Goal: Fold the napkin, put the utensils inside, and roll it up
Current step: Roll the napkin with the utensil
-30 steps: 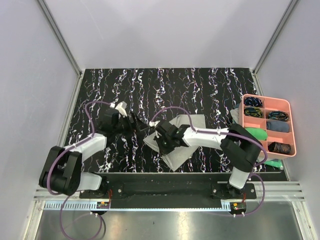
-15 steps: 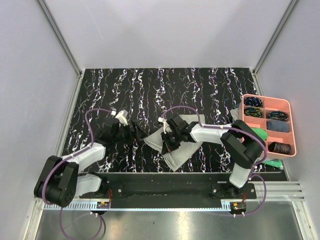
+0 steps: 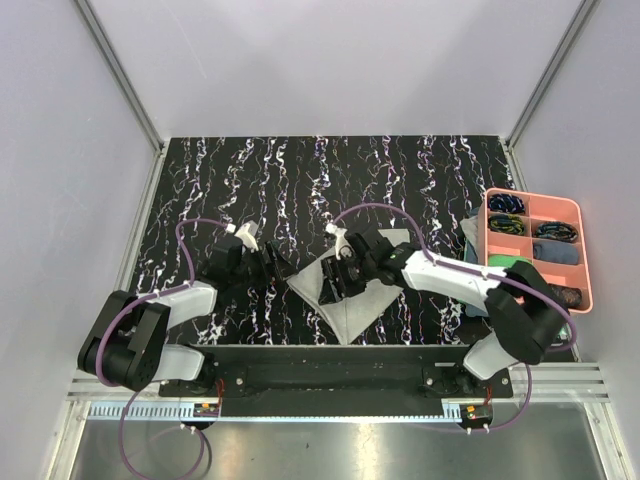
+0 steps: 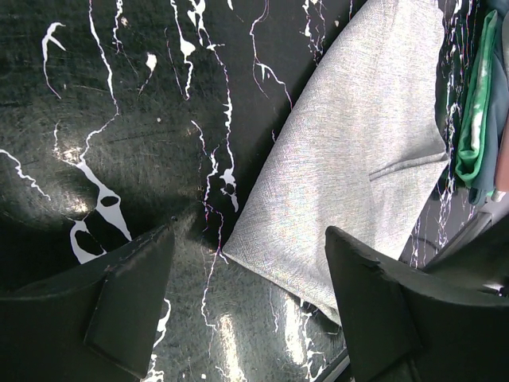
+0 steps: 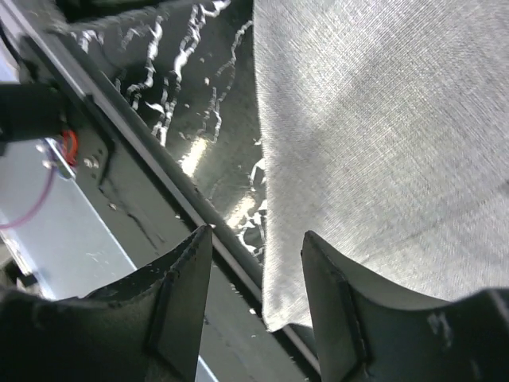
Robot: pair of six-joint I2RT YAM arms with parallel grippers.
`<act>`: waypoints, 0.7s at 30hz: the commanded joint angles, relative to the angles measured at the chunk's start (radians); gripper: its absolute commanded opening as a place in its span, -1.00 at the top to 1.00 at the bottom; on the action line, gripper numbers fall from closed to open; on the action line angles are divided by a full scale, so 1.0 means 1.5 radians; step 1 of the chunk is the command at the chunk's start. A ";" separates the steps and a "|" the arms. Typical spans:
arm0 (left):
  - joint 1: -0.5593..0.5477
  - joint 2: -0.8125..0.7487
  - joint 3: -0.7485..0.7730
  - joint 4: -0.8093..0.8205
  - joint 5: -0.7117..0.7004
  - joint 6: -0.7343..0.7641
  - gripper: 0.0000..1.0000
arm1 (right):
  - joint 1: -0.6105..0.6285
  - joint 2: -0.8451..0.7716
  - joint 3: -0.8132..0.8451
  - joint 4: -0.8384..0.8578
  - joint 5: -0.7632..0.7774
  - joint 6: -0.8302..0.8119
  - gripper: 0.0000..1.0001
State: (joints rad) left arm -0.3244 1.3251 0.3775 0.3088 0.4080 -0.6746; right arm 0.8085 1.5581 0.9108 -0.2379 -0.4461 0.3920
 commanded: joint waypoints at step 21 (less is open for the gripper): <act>-0.002 -0.019 0.017 0.012 0.000 0.015 -0.52 | -0.002 0.001 -0.058 -0.051 0.138 0.116 0.07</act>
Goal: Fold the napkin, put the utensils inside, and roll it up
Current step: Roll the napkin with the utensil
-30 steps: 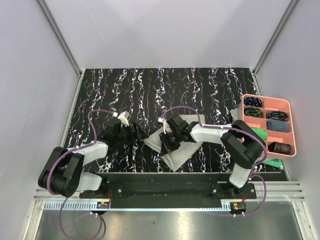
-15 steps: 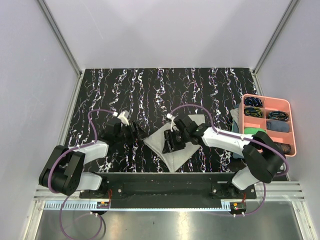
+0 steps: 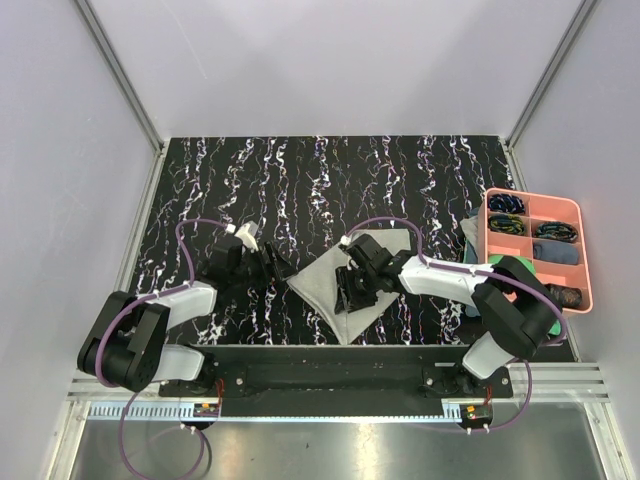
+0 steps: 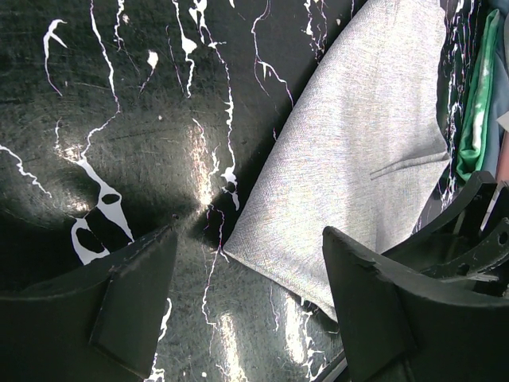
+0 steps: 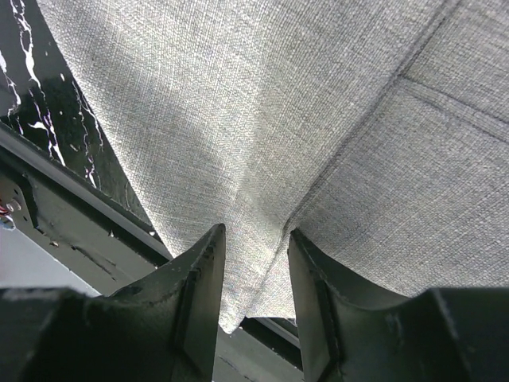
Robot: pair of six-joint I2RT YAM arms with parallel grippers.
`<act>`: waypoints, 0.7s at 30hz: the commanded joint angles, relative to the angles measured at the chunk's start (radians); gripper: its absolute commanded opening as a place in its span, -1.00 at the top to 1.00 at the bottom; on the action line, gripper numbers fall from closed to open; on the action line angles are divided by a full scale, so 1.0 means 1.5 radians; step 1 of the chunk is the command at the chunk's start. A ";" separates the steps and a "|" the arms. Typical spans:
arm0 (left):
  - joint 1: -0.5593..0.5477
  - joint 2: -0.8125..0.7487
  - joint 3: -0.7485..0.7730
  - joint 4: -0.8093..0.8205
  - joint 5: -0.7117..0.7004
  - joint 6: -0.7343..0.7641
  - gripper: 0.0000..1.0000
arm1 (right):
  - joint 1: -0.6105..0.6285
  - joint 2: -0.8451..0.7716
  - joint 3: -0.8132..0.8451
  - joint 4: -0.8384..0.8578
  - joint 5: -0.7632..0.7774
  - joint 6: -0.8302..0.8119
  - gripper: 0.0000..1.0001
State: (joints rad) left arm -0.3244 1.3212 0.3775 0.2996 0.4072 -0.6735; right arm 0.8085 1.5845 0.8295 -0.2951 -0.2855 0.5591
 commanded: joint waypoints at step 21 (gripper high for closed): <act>-0.002 -0.019 0.015 0.016 0.003 0.012 -0.54 | -0.001 0.049 0.034 0.023 0.016 0.017 0.35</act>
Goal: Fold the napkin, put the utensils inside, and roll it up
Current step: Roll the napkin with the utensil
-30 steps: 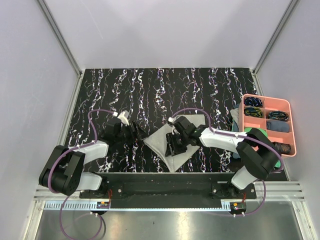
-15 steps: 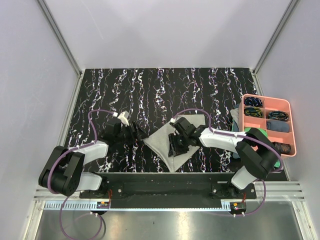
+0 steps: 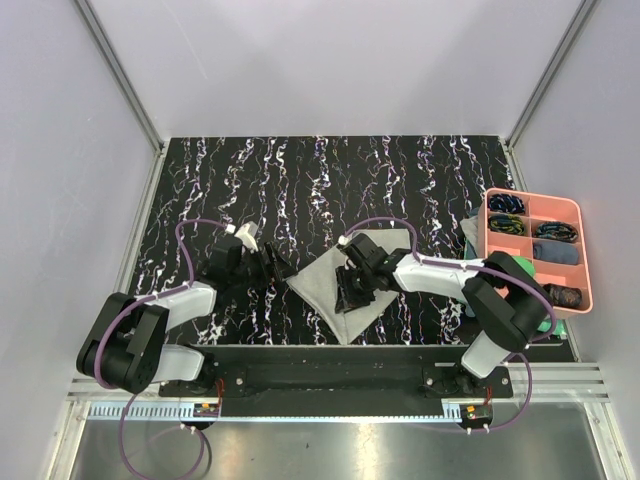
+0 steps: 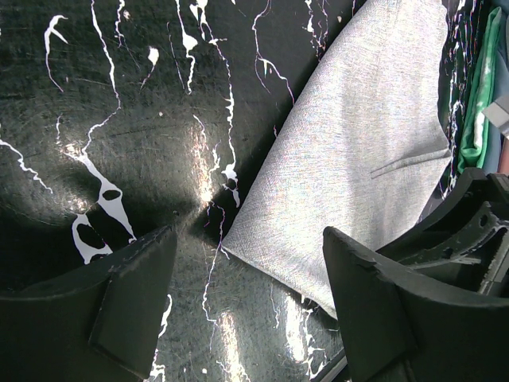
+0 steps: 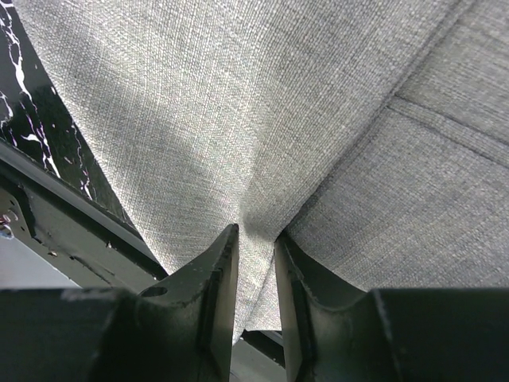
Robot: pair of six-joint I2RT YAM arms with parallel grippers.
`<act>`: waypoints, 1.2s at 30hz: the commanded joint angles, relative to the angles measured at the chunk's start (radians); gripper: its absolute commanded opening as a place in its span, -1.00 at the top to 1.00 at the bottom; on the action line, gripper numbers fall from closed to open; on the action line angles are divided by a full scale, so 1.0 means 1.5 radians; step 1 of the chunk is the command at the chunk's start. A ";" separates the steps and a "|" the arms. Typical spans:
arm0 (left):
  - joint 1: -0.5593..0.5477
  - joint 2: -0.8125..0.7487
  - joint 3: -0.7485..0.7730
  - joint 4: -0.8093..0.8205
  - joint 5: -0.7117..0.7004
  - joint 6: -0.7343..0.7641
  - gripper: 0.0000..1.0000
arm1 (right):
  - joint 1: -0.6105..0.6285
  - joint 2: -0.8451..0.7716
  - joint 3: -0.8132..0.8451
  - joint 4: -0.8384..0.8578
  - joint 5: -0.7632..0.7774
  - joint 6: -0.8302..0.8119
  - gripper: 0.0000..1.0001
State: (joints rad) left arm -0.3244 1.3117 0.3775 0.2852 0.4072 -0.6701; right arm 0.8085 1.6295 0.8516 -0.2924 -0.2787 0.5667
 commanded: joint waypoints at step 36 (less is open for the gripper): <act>-0.002 -0.003 0.016 0.036 0.055 0.027 -0.52 | -0.003 -0.022 0.096 -0.127 0.112 -0.112 1.00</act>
State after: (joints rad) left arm -0.3244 1.3113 0.3798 0.2863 0.4438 -0.6506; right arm 0.8085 1.5955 0.9478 -0.4614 -0.1455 0.4477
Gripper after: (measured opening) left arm 0.765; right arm 0.011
